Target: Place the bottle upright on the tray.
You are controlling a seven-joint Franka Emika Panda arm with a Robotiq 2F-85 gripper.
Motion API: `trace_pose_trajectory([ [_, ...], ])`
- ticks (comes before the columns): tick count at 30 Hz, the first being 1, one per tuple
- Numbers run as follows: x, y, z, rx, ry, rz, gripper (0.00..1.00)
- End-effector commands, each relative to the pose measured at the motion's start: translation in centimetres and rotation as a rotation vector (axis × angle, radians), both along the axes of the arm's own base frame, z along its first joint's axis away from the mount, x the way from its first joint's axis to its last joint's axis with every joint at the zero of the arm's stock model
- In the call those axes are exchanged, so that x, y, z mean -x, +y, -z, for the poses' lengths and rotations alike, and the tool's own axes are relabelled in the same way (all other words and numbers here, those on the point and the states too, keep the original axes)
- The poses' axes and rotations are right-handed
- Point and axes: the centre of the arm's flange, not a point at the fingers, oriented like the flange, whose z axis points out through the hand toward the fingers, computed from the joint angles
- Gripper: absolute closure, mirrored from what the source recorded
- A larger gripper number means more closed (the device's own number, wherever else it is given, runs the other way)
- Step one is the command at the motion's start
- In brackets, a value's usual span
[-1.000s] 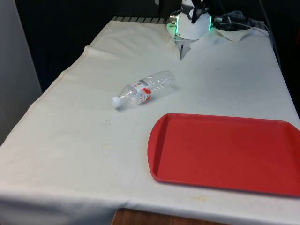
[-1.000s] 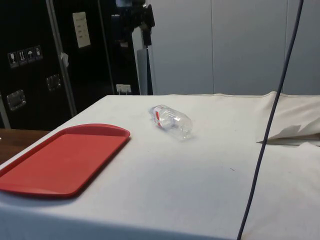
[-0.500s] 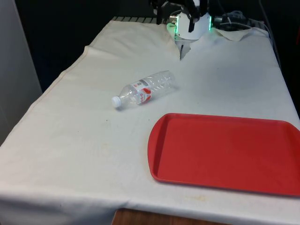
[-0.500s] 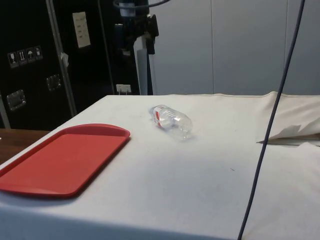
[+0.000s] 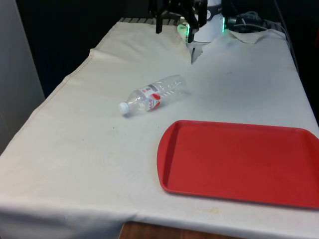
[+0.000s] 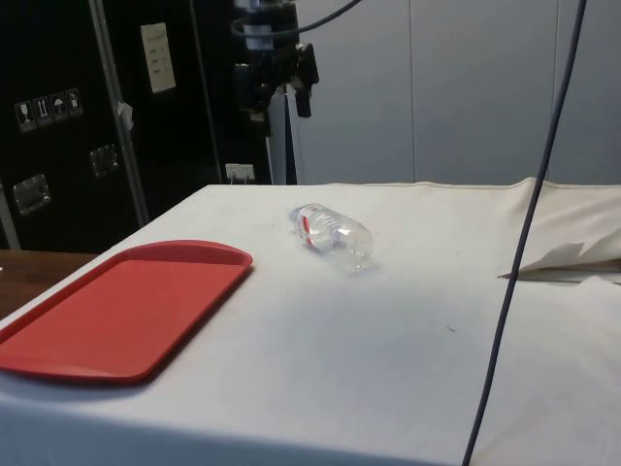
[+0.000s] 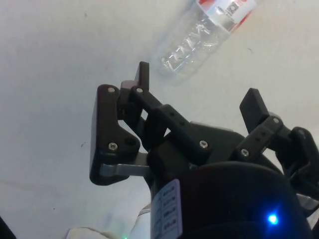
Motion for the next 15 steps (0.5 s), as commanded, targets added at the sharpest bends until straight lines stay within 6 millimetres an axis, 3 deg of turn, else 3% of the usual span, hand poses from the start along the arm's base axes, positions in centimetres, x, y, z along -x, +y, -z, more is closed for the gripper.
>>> trace_pose_trajectory([
  [1,0.0,-0.3,0.2,-0.003,-0.008,0.003,0.00],
  [15,0.0,-3.2,2.7,0.017,0.016,0.051,0.00],
])
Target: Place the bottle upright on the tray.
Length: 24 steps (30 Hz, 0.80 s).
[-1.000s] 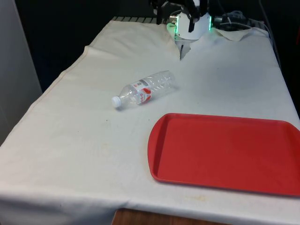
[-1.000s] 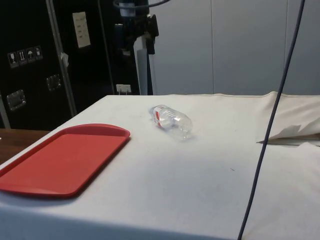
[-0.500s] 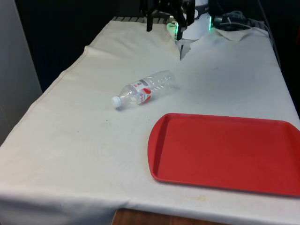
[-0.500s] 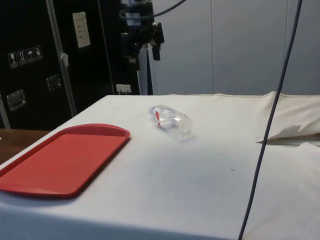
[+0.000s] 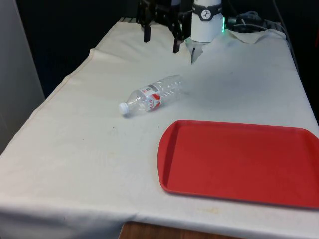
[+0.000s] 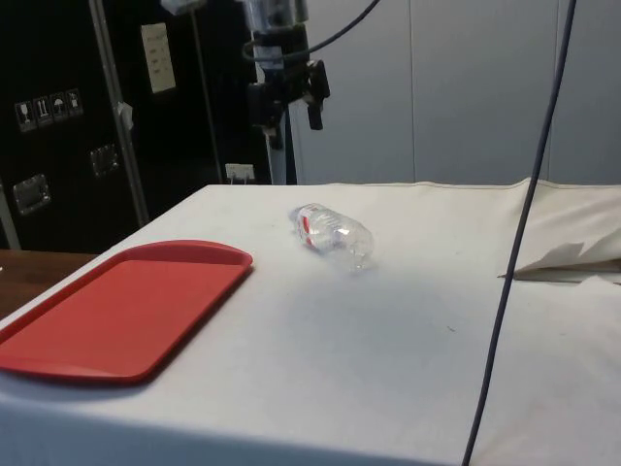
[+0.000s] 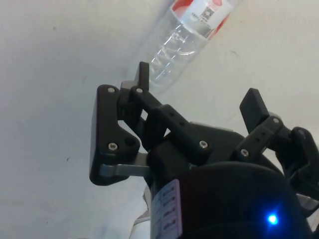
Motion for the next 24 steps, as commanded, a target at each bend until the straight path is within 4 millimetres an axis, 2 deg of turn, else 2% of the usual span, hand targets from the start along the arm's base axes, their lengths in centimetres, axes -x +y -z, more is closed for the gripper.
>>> trace_pose_trajectory([
  [1,0.0,-0.4,0.4,-0.007,-0.009,0.006,0.00],
  [10,-0.1,-1.9,2.1,0.009,-0.003,0.034,0.00],
  [19,-0.9,-3.4,4.7,0.002,-0.019,0.062,0.00],
  [24,-1.1,-4.0,5.3,-0.012,-0.032,0.068,0.00],
])
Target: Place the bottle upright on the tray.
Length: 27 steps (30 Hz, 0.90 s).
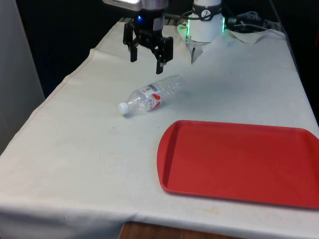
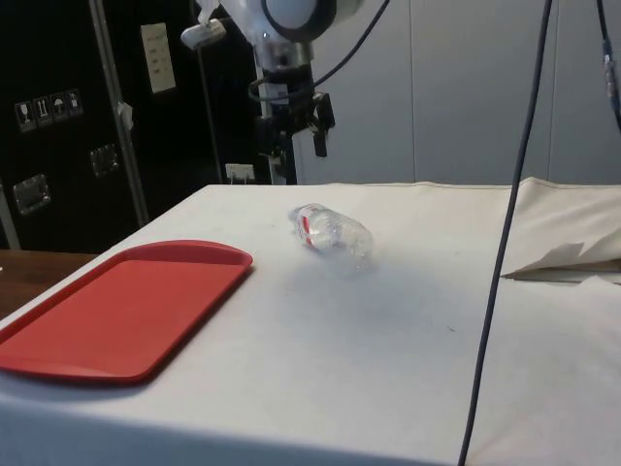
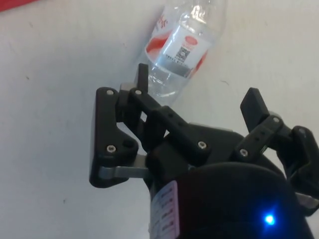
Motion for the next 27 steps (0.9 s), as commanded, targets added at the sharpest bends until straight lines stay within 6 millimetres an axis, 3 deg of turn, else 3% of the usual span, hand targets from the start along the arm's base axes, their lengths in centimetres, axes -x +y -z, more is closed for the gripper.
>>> trace_pose_trajectory([
  [1,0.1,-0.2,0.1,-0.020,-0.016,-0.001,0.00],
  [27,0.1,-3.4,4.1,-0.082,-0.018,0.032,0.00],
])
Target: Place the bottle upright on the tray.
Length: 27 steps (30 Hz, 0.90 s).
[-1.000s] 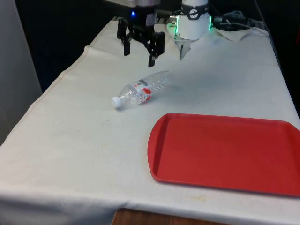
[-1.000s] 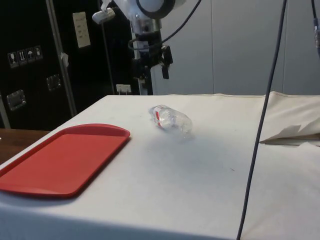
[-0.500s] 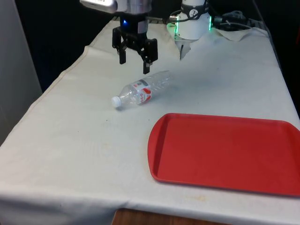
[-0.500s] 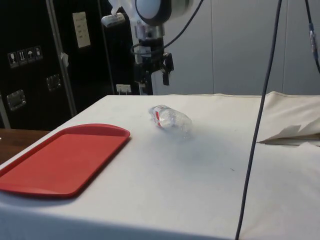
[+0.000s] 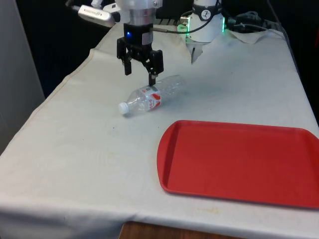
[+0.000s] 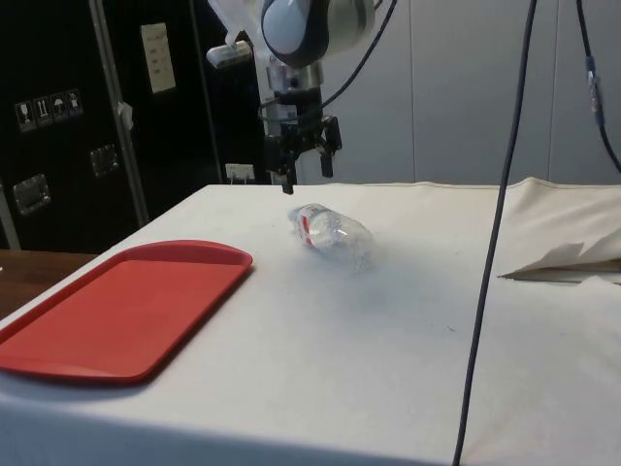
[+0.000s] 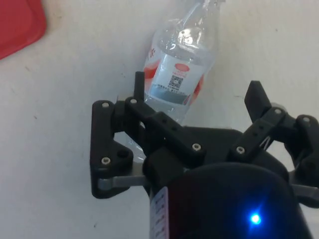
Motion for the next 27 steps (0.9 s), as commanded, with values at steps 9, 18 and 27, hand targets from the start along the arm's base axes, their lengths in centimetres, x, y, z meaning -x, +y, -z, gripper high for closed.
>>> trace_pose_trajectory([
  [9,0.0,-0.1,0.1,-0.005,-0.001,0.002,0.00],
  [18,0.0,-0.2,0.9,-0.010,0.006,0.003,0.00],
  [27,-0.2,-0.6,2.1,-0.006,0.014,0.007,0.00],
])
